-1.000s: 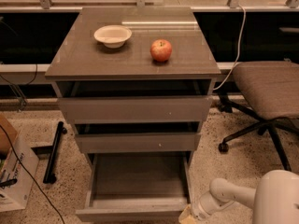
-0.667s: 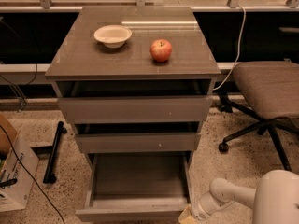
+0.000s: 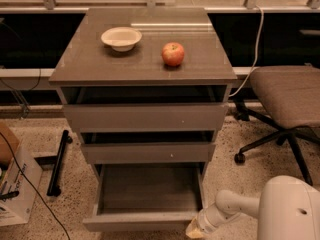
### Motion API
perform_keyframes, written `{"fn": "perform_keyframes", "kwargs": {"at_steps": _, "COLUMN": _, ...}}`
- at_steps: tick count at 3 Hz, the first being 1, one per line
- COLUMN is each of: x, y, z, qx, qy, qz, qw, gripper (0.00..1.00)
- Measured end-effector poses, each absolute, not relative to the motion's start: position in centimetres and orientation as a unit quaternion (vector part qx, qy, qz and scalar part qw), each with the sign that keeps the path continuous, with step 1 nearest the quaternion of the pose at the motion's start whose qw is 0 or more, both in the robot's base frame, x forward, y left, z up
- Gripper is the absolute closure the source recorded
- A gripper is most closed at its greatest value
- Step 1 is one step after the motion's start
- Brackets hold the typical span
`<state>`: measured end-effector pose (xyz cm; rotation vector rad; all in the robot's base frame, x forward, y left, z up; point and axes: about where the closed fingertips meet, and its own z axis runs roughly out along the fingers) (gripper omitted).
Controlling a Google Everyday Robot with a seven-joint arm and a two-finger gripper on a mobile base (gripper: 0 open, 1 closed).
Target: Close bottom drawer
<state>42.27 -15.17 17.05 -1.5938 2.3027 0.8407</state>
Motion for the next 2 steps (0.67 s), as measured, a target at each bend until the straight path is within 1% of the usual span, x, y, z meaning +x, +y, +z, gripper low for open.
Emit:
{"fn": "perform_keyframes", "kwargs": {"at_steps": 1, "x": 42.7, "y": -15.1, "z": 16.9, "qx": -0.544, "qy": 0.782, "qz": 0.284, "qw": 0.111, "gripper": 1.0}}
{"fn": "perform_keyframes", "kwargs": {"at_steps": 2, "x": 46.6, "y": -14.3, "z": 15.7, "qx": -0.559, "qy": 0.772, "qz": 0.271, "qw": 0.132, "gripper": 1.0}}
